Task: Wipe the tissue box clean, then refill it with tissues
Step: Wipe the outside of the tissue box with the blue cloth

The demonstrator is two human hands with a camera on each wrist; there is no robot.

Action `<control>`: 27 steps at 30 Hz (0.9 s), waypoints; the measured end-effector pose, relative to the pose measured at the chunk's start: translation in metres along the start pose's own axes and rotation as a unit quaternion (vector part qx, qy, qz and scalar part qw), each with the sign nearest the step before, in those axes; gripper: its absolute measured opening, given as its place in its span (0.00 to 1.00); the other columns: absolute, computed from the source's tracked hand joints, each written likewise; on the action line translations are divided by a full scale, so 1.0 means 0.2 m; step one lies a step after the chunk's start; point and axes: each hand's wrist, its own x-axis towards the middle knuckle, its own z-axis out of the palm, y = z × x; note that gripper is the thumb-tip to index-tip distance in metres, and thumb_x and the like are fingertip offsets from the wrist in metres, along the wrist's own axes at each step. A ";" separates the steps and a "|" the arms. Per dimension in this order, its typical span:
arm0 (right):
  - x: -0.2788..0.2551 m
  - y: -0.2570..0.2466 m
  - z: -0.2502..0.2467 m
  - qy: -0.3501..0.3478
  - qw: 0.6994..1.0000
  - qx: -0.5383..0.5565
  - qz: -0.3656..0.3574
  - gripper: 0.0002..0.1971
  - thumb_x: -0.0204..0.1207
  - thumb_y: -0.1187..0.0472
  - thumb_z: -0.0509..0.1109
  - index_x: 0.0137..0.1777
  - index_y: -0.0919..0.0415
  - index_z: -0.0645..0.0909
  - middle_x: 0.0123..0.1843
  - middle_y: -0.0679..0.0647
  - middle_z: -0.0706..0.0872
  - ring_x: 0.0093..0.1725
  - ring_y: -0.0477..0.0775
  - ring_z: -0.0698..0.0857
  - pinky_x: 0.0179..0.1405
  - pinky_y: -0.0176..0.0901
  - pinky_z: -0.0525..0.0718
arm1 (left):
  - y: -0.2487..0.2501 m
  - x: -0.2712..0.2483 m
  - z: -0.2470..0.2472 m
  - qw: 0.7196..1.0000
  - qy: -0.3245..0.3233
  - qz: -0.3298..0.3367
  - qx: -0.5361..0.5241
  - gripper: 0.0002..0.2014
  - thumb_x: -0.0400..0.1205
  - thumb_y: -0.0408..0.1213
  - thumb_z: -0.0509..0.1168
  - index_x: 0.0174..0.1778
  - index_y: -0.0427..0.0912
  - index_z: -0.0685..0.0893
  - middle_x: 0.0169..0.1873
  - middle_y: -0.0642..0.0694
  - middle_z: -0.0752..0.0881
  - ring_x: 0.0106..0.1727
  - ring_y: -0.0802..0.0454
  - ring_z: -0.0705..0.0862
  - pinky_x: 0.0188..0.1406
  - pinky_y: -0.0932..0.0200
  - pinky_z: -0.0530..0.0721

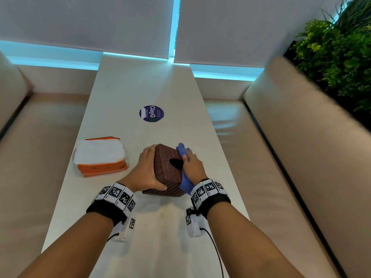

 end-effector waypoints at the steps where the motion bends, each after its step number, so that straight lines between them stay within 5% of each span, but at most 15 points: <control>1: -0.02 -0.02 0.00 -0.002 0.999 0.018 -0.028 0.24 0.87 0.57 0.49 0.83 0.57 0.57 0.85 0.55 0.59 0.84 0.58 0.58 0.83 0.49 0.56 | 0.01 0.01 0.00 1.000 -0.002 0.004 0.005 0.65 0.45 0.57 0.73 0.79 0.42 0.54 0.69 0.47 0.62 0.71 0.52 0.61 0.74 0.55 0.63; 4: -0.10 -0.07 0.02 -0.016 0.991 0.075 -0.109 0.23 0.87 0.58 0.52 0.82 0.53 0.59 0.84 0.51 0.61 0.84 0.52 0.59 0.84 0.47 0.56 | 0.03 0.03 0.00 1.000 -0.009 0.024 0.007 0.62 0.44 0.57 0.71 0.77 0.42 0.58 0.64 0.50 0.63 0.68 0.52 0.62 0.72 0.55 0.65; 8: -0.23 -0.04 0.08 -0.044 0.970 0.068 -0.227 0.22 0.85 0.66 0.55 0.79 0.56 0.65 0.81 0.49 0.64 0.83 0.46 0.57 0.84 0.42 0.54 | 0.01 0.01 -0.03 0.999 -0.028 -0.001 -0.042 0.59 0.43 0.56 0.71 0.74 0.55 0.57 0.65 0.51 0.60 0.69 0.56 0.61 0.71 0.58 0.66; 12: -0.28 0.10 0.12 -0.031 0.955 0.059 -0.290 0.20 0.83 0.68 0.58 0.74 0.57 0.72 0.77 0.43 0.65 0.82 0.47 0.57 0.83 0.45 0.55 | -0.04 0.00 -0.06 0.999 -0.040 -0.014 -0.029 0.70 0.43 0.57 0.74 0.82 0.38 0.50 0.70 0.48 0.61 0.73 0.53 0.62 0.72 0.57 0.65; 17: -0.25 0.29 0.05 0.011 0.977 0.006 -0.212 0.19 0.83 0.71 0.57 0.72 0.62 0.75 0.76 0.45 0.67 0.81 0.48 0.59 0.81 0.44 0.60 | -0.07 0.01 -0.07 0.999 -0.041 -0.022 -0.025 0.68 0.44 0.57 0.76 0.80 0.40 0.52 0.72 0.42 0.64 0.74 0.50 0.63 0.77 0.55 0.62; 21: -0.21 0.14 -0.09 0.035 0.988 0.036 -0.146 0.19 0.84 0.66 0.58 0.75 0.60 0.73 0.76 0.55 0.76 0.77 0.54 0.73 0.74 0.33 0.67 | -0.08 0.01 -0.06 0.999 -0.036 -0.019 -0.021 0.67 0.44 0.56 0.77 0.80 0.41 0.53 0.71 0.44 0.65 0.74 0.49 0.64 0.78 0.50 0.64; 24: -0.16 -0.01 -0.09 0.018 0.986 0.132 -0.098 0.26 0.85 0.51 0.56 0.82 0.50 0.58 0.84 0.49 0.59 0.82 0.47 0.59 0.83 0.46 0.59 | -0.08 0.01 -0.03 0.999 -0.031 0.000 -0.019 0.65 0.45 0.55 0.77 0.79 0.40 0.56 0.68 0.47 0.65 0.73 0.48 0.65 0.76 0.48 0.66; 27: -0.07 -0.05 0.03 -0.014 0.999 0.009 -0.027 0.29 0.85 0.44 0.46 0.84 0.48 0.43 0.87 0.53 0.41 0.85 0.58 0.41 0.84 0.59 0.45 | -0.09 0.00 -0.01 0.999 -0.024 0.008 -0.019 0.63 0.45 0.55 0.77 0.78 0.41 0.57 0.67 0.48 0.66 0.71 0.49 0.66 0.75 0.48 0.68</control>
